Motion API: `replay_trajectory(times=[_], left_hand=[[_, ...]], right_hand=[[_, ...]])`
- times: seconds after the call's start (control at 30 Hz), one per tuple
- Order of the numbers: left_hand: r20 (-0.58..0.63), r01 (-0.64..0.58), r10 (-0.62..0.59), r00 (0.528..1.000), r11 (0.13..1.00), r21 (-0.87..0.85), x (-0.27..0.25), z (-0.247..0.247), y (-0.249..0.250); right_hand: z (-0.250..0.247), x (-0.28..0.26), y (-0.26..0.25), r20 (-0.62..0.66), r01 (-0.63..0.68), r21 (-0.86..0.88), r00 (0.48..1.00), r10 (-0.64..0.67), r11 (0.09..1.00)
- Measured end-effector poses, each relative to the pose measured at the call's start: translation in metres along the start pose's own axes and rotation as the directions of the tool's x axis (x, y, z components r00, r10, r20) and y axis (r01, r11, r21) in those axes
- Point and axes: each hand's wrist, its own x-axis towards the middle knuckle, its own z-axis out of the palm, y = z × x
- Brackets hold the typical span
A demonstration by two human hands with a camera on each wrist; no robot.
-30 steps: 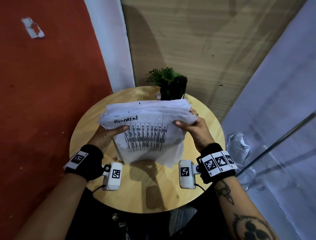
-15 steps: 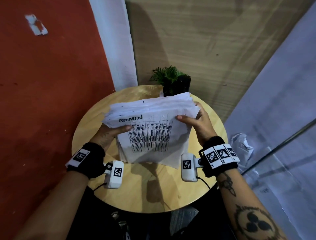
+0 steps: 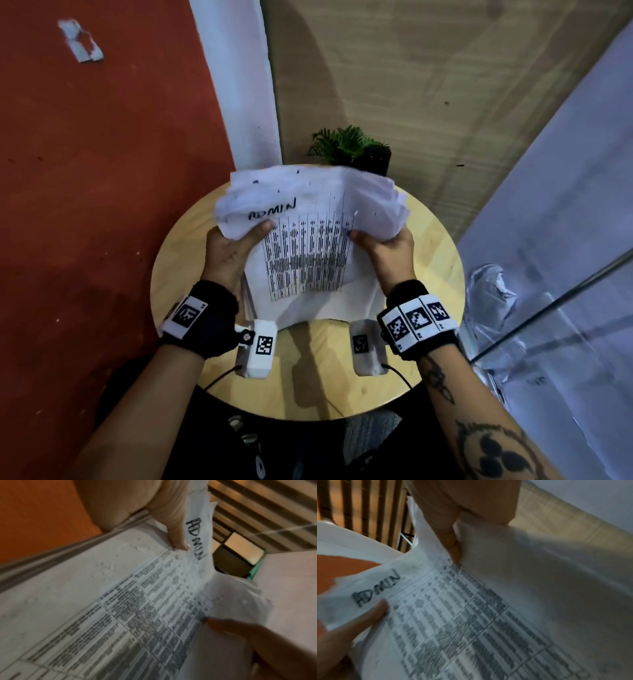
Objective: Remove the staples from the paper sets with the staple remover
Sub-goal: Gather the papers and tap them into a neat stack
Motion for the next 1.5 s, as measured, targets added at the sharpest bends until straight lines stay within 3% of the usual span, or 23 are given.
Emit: replay_trajectory(times=[0.1,0.23,0.3,0.37,0.43,0.53,0.67,0.83,0.93,1.07,1.17,1.23,1.3,1.33,1.4,1.5], left_hand=[[-0.133,-0.105,0.114,0.984,0.992,0.073,-0.013,0.015,0.002],[-0.16,-0.172,0.183,0.97,0.982,0.08,-0.04,0.02,-0.014],[-0.195,-0.185,0.189,0.962,0.982,0.037,-0.041,0.018,-0.011],[-0.256,-0.236,0.231,0.939,0.972,0.011,-0.035,0.019,-0.001],[-0.328,-0.292,0.282,0.901,0.956,0.02,-0.029,0.025,0.01],[-0.468,-0.287,0.239,0.851,0.957,-0.033,-0.015,0.036,0.019],[-0.512,-0.166,0.133,0.849,0.986,-0.018,0.001,0.029,0.019],[-0.52,-0.19,0.152,0.841,0.982,-0.02,0.007,0.028,0.022],[-0.516,-0.164,0.124,0.848,0.986,-0.032,0.011,0.023,0.018],[-0.563,-0.204,0.125,0.817,0.976,-0.079,0.011,0.018,0.022],[-0.505,-0.218,0.137,0.852,0.97,-0.105,0.005,0.023,0.03],[-0.369,-0.245,0.193,0.909,0.964,-0.1,-0.003,0.021,0.024],[-0.196,-0.206,0.193,0.961,0.977,-0.048,-0.007,0.009,0.011],[-0.13,-0.149,0.147,0.981,0.989,-0.004,-0.009,0.003,0.004],[-0.067,-0.033,0.041,0.997,0.994,0.108,-0.011,-0.005,-0.008],[-0.086,-0.04,0.052,0.995,0.99,0.135,-0.011,-0.002,-0.011]], right_hand=[[0.013,-0.014,0.0,-0.177,0.134,-0.048,0.974,-0.141,0.99],[0.014,-0.032,0.016,-0.247,0.129,-0.193,0.953,-0.175,0.973],[0.008,-0.03,0.015,-0.201,0.29,-0.265,0.916,-0.347,0.92],[0.001,-0.025,0.004,-0.07,0.502,-0.414,0.814,-0.576,0.759],[-0.002,-0.023,-0.01,0.103,0.59,-0.562,0.745,-0.659,0.58],[-0.003,-0.023,-0.017,0.229,0.572,-0.691,0.753,-0.616,0.442],[-0.012,-0.026,-0.013,0.233,0.586,-0.658,0.755,-0.612,0.472],[-0.009,-0.028,-0.02,0.306,0.57,-0.709,0.778,-0.549,0.414],[-0.008,-0.028,-0.019,0.253,0.58,-0.676,0.763,-0.595,0.456],[-0.012,-0.03,-0.013,0.172,0.616,-0.6,0.723,-0.67,0.511],[-0.01,-0.028,-0.011,0.126,0.592,-0.493,0.774,-0.621,0.638],[-0.01,-0.023,-0.002,0.054,0.459,-0.314,0.883,-0.467,0.831],[-0.014,-0.021,0.007,0.047,0.163,-0.015,0.986,-0.163,0.986],[-0.016,-0.021,0.013,0.089,0.018,0.087,0.996,-0.026,0.996],[-0.017,-0.017,0.022,0.119,-0.114,0.06,0.987,0.107,0.992],[-0.01,-0.01,0.026,0.026,-0.039,-0.105,0.999,0.042,0.994]])
